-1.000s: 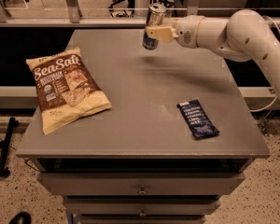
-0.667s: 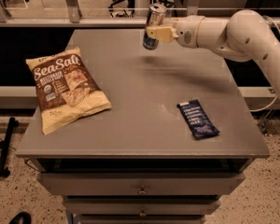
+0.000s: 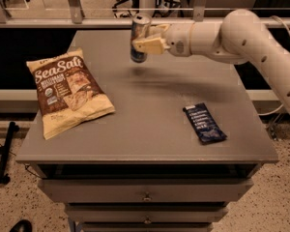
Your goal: Move redbull can near brown chip bag
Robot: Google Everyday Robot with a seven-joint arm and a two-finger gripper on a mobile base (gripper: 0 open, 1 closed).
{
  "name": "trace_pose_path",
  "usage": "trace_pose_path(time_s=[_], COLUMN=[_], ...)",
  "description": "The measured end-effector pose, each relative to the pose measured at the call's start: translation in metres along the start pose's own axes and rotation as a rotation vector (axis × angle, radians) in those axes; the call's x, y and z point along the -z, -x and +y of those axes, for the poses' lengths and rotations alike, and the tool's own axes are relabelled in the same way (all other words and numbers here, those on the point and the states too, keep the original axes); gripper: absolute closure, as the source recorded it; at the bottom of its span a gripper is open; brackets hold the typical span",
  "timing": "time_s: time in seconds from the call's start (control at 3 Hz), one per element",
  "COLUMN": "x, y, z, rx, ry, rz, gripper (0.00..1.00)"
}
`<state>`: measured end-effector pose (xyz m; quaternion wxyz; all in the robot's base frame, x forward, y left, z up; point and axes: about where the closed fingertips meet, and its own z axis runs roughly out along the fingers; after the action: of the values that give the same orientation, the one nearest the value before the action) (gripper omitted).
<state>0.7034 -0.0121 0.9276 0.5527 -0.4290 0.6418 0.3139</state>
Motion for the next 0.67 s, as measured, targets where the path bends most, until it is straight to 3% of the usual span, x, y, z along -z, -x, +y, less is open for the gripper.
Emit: trace_pose_path(time_s=[0.33,0.67], x=[-0.016,-0.028], y=[0.005,0.001], z=[0.06,0.098], rx=[0.066,0.064], ry=[0.113,0.196], rz=[0.009,0.016], gripper=[1.0,1.0])
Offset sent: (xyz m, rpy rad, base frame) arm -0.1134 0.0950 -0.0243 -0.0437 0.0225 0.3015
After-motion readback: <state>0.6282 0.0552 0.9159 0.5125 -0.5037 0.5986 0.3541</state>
